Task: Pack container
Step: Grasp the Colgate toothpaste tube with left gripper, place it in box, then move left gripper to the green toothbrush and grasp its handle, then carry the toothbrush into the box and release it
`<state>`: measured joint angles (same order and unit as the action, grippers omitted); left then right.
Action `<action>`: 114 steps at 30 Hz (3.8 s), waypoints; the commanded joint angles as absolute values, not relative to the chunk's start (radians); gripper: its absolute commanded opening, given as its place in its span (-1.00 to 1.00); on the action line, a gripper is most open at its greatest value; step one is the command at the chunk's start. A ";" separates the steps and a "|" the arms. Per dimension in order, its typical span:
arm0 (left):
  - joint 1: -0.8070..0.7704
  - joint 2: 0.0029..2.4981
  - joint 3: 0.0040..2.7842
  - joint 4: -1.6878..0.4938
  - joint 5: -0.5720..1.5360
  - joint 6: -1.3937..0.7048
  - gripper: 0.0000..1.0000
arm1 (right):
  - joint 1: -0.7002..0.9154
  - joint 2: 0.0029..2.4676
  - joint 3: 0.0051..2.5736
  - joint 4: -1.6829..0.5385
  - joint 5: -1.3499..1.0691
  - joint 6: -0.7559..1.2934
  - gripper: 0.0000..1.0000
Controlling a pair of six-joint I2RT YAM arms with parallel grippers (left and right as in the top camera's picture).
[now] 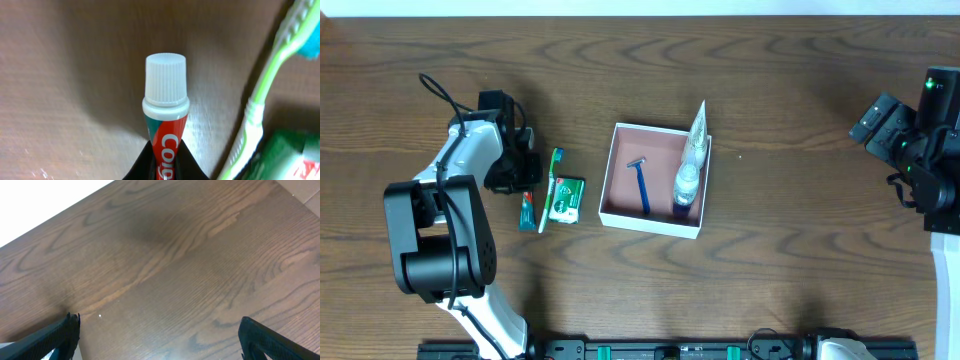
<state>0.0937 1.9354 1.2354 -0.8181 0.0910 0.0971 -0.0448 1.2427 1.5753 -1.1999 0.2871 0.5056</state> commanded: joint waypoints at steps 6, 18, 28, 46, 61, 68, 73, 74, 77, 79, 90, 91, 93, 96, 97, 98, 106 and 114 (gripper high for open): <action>0.034 1.750 1.396 -1.023 0.310 0.039 -0.82 | -0.052 1.244 1.582 -1.201 0.294 0.503 0.99; -0.401 1.534 1.404 -0.892 0.179 -0.115 -0.80 | -0.052 1.244 1.582 -1.201 0.295 0.503 0.99; -0.541 1.765 1.357 -0.734 0.039 -0.276 -0.79 | -0.052 1.244 1.582 -1.201 0.295 0.503 0.98; -0.542 1.765 1.381 -0.743 0.104 -0.338 -0.38 | -0.052 1.244 1.582 -1.201 0.295 0.503 0.98; -0.203 1.498 1.371 -1.039 -0.089 -0.125 0.69 | -0.052 1.244 1.582 -1.201 0.295 0.503 0.99; -0.037 1.696 1.326 -0.965 0.023 -0.040 0.62 | -0.052 1.244 1.582 -1.201 0.295 0.503 0.98; -0.030 1.829 1.326 -0.909 0.023 0.030 0.54 | -0.052 1.244 1.582 -1.201 0.295 0.503 0.98; -0.030 1.850 1.326 -0.901 0.023 0.031 0.53 | -0.052 1.244 1.582 -1.201 0.295 0.503 0.98; -0.029 1.893 1.326 -0.876 0.022 0.038 0.44 | -0.052 1.244 1.582 -1.201 0.294 0.503 0.99; -0.029 1.916 1.326 -0.857 0.022 0.038 0.36 | -0.052 1.244 1.582 -1.201 0.294 0.503 0.98; -0.029 2.002 1.326 -0.844 0.051 0.037 0.08 | -0.052 1.244 1.582 -1.201 0.294 0.503 0.98; -0.029 2.008 1.326 -0.847 0.071 0.037 0.07 | -0.052 1.244 1.582 -1.201 0.295 0.503 0.98; -0.030 2.018 1.326 -0.848 0.095 0.036 0.06 | -0.052 1.244 1.582 -1.201 0.295 0.503 0.98; -0.029 2.020 1.326 -0.846 0.097 0.036 -0.10 | -0.052 1.244 1.582 -1.201 0.295 0.503 0.98; -0.029 2.020 1.326 -0.843 0.097 0.036 -0.15 | -0.052 1.244 1.582 -1.201 0.294 0.503 0.99; -0.029 2.020 1.326 -0.842 0.096 0.036 -0.22 | -0.052 1.244 1.582 -1.201 0.295 0.503 0.99; -0.029 2.020 1.326 -0.850 0.095 0.036 -0.39 | -0.052 1.244 1.582 -1.201 0.294 0.503 0.99; -0.029 2.020 1.281 -0.825 0.094 0.037 -0.39 | -0.052 1.244 1.582 -1.201 0.295 0.503 0.98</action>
<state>-0.0296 2.0083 1.3106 -0.8265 0.0834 0.0307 -0.0448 1.2427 1.5753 -1.1999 0.2871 0.5056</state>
